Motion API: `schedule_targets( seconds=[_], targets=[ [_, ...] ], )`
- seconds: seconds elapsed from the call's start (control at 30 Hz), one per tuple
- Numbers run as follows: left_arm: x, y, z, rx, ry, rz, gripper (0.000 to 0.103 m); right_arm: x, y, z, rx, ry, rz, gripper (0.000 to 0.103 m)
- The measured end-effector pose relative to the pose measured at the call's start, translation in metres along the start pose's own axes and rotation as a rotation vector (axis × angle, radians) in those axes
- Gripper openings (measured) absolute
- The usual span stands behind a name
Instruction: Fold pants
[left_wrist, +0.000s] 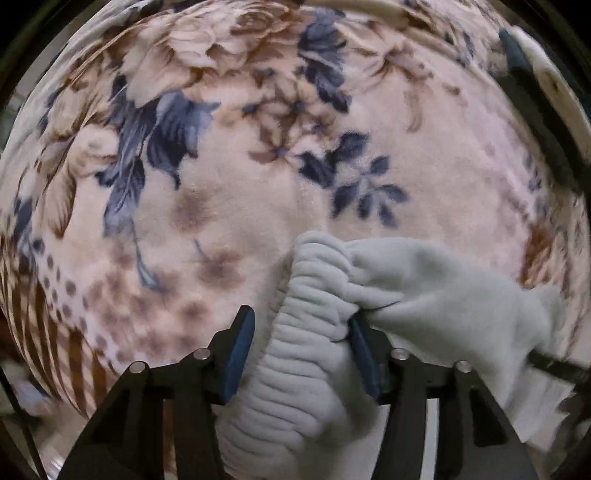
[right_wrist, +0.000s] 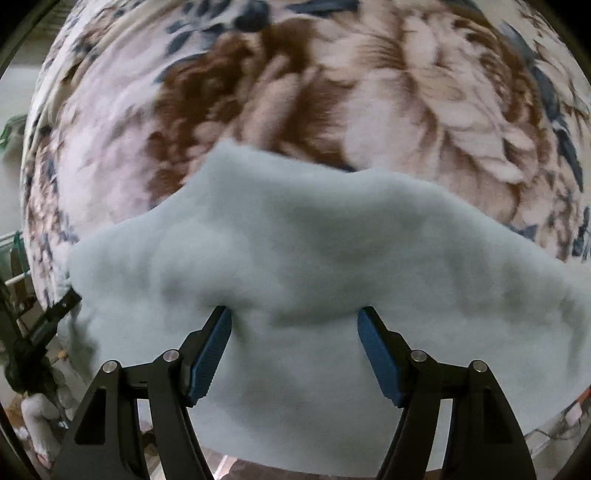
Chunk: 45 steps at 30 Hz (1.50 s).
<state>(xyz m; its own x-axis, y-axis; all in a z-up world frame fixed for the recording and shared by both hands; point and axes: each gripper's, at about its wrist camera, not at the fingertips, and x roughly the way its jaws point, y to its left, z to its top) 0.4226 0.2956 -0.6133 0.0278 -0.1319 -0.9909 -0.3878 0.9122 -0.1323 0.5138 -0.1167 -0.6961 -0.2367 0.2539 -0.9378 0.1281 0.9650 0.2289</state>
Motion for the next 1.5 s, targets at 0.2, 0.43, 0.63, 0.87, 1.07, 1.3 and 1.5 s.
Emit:
schedule_targets(
  seconds=[0.2, 0.43, 0.63, 0.87, 1.07, 1.3, 1.5],
  targets=[
    [-0.034, -0.029, 0.001, 0.042, -0.019, 0.118, 0.053, -0.008, -0.007, 0.001, -0.021, 0.003, -0.007, 0.073],
    [-0.089, -0.13, -0.019, 0.157, -0.117, 0.096, 0.084, -0.045, -0.024, -0.004, -0.127, -0.052, -0.094, 0.073],
    [-0.027, -0.241, -0.001, 0.361, 0.013, -0.017, 0.084, -0.046, -0.066, 0.025, -0.23, 0.006, -0.141, 0.073],
    [0.037, -0.304, 0.01, 0.537, 0.12, -0.043, 0.084, -0.058, -0.096, 0.061, -0.305, 0.015, -0.079, 0.071],
    [0.068, -0.309, 0.035, 0.579, 0.234, -0.1, 0.085, -0.032, -0.099, 0.08, -0.407, 0.169, 0.058, 0.071],
    [0.07, -0.299, 0.041, 0.579, 0.207, -0.121, 0.079, -0.033, -0.121, 0.069, -0.379, 0.138, 0.076, 0.021],
    [0.048, -0.309, 0.027, 0.595, 0.145, -0.037, 0.08, -0.032, -0.132, 0.061, -0.32, 0.144, 0.057, 0.027]
  ],
)
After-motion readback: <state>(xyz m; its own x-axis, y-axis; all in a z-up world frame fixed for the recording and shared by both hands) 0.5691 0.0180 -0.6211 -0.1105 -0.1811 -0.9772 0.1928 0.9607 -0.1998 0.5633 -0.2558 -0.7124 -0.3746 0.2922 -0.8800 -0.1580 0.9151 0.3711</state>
